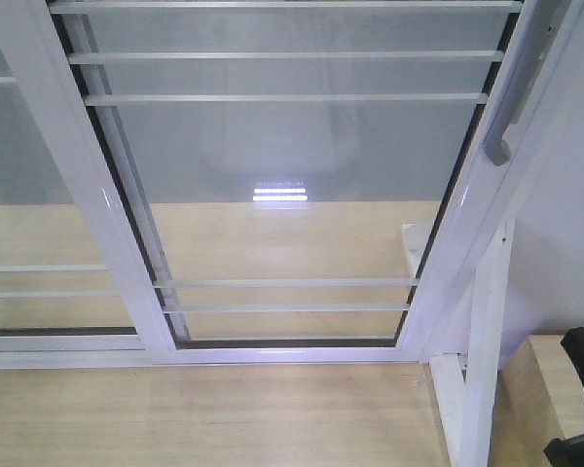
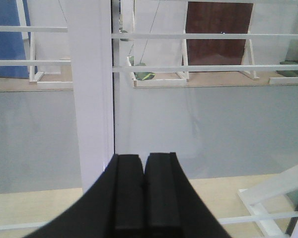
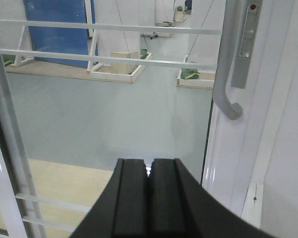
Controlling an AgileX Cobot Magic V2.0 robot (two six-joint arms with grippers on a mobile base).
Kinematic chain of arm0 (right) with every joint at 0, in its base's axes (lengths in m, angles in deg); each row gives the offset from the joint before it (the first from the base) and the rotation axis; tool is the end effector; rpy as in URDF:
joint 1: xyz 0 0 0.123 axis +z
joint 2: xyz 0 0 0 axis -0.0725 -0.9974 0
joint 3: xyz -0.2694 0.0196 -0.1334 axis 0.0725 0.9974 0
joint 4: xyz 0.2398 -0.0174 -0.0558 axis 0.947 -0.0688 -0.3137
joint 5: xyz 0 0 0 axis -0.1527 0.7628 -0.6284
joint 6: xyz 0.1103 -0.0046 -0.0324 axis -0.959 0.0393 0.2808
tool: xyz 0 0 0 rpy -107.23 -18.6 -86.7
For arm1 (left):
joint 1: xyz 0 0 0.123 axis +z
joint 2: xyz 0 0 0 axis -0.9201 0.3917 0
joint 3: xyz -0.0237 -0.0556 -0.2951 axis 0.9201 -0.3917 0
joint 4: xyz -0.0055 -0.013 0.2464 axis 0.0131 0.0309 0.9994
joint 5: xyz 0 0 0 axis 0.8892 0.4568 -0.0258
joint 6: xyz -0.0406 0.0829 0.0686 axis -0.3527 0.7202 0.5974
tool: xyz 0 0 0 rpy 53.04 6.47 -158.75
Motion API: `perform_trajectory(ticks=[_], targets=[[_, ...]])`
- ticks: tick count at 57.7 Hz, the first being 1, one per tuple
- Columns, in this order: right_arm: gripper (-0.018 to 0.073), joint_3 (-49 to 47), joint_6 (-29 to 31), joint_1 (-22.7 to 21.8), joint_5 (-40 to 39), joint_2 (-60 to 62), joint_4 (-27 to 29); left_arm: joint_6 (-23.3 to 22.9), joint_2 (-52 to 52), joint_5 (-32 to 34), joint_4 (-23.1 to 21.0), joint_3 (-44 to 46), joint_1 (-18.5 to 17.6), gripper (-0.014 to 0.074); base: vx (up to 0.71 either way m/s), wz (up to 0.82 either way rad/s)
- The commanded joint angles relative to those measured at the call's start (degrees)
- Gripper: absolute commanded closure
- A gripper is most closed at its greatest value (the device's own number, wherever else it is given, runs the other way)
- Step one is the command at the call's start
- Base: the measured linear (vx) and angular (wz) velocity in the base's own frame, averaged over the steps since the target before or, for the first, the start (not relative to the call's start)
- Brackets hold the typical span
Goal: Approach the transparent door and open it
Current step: 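Stop the base in front of the door handle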
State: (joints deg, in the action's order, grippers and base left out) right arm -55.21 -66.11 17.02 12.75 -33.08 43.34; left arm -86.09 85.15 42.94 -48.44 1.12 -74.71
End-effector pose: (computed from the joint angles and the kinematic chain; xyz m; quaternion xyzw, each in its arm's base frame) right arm 0.0573 0.0138 0.1848 -0.0888 0.7395 0.0739 0.6632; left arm 0.0585 -0.0074 0.1876 0.0212 0.7375 -0.0685 0.6716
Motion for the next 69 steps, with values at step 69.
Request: perform_trajectory(ticks=[69], targets=[[0.0560,-0.3,0.6,-0.1,-10.1,0.8,-0.4,-2.6,-0.8,15.7,-1.8,-1.5,-0.1,0.0599,0.00,0.00]])
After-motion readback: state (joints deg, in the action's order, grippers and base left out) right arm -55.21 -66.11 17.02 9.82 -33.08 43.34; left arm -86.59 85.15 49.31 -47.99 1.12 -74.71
